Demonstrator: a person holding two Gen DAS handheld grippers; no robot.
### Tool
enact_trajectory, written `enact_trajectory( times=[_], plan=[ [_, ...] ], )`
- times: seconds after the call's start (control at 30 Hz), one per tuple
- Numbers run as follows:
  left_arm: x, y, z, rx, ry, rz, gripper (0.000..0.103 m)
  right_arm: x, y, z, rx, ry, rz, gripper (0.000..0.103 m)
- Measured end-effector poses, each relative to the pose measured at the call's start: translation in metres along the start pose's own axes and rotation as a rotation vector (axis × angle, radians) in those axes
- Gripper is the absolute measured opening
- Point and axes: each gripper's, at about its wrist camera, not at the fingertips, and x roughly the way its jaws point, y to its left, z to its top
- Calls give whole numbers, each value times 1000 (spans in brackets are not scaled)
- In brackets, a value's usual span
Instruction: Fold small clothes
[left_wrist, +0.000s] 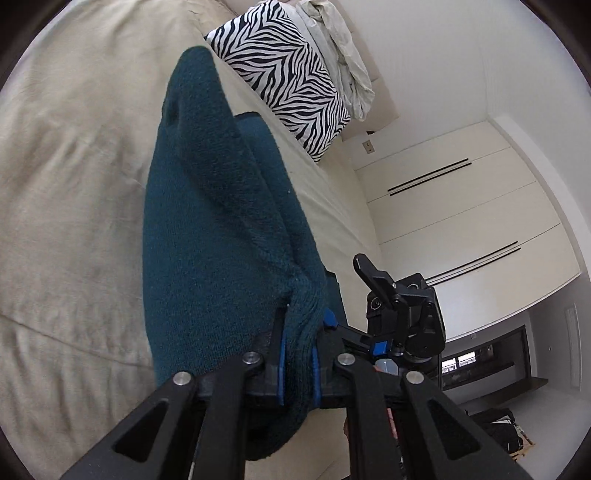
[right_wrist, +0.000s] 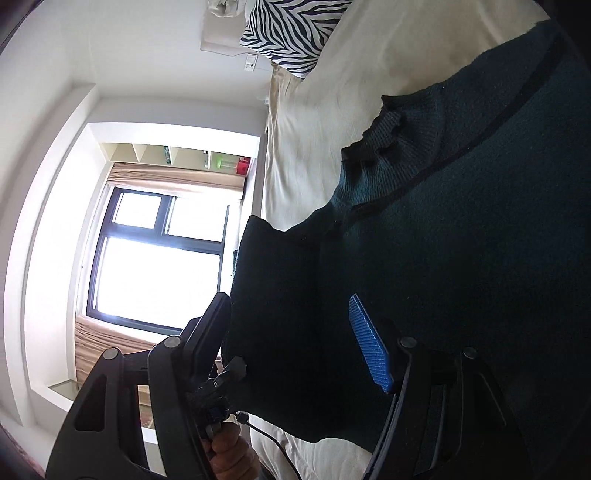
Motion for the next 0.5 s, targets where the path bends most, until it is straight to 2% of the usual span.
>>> enact_trajectory(
  times=[0.1, 0.23, 0.3, 0.33, 0.37, 0.43, 0.5],
  plan=[
    [56, -20, -18, 32, 76, 3, 11, -32, -15, 12, 22, -31, 1, 67],
    [116, -32, -45, 90, 160, 49, 13, -59, -40, 21, 61, -42, -74, 71],
    [126, -31, -53, 98, 169, 41, 23, -65, -52, 23, 80, -28, -118, 70],
    [125, -30, -54, 100, 161, 24, 33, -65, -56, 23, 81, -23, -109, 69],
    [124, -29, -55, 96, 159, 5, 47, -67, -57, 24, 73, -23, -104, 69],
    [116, -30, -56, 89, 158, -31, 60, -66, -54, 25, 51, -19, -121, 69],
    [103, -34, -59, 115, 142, -47, 67, -55, -48, 26, 22, -2, -149, 69]
  ],
)
